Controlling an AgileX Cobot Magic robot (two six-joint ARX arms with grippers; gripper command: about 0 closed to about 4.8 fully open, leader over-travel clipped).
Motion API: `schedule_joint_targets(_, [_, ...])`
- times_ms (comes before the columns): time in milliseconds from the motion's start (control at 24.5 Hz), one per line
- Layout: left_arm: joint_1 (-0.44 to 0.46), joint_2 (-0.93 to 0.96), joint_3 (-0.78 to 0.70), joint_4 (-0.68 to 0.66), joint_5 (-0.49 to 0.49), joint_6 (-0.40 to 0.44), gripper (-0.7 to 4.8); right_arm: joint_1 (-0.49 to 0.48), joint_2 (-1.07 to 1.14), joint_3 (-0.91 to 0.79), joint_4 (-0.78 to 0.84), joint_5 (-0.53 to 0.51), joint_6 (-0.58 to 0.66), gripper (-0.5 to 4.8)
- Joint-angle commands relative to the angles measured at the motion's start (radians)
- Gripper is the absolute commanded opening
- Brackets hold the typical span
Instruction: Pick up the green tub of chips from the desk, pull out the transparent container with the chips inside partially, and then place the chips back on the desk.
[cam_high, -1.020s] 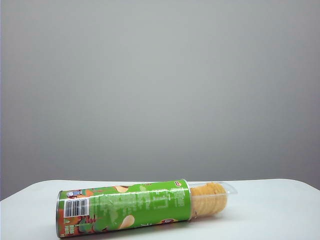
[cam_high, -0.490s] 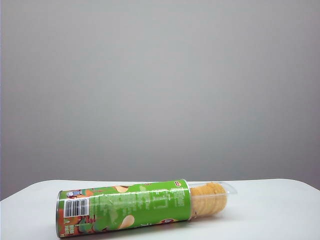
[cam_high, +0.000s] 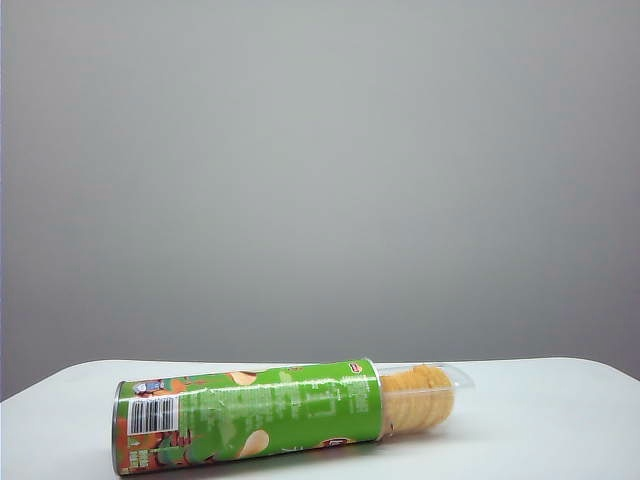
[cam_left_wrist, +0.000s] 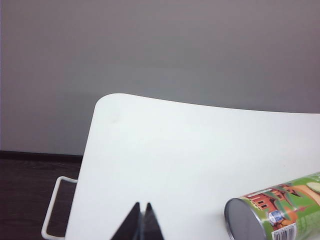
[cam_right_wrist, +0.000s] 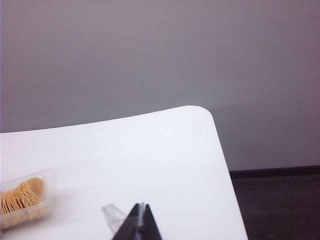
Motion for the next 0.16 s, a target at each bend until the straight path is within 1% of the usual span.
schedule_joint_targets(41, [0.000,0.002,0.004,0.004,0.001,-0.002,-0.05,0.001,0.000,-0.006,0.006,0.002,0.005,0.00])
schedule_joint_targets(163, [0.000,0.002,0.004,0.004,0.001,-0.002,-0.04,0.001,0.000,-0.006,0.006,0.002,0.005,0.00])
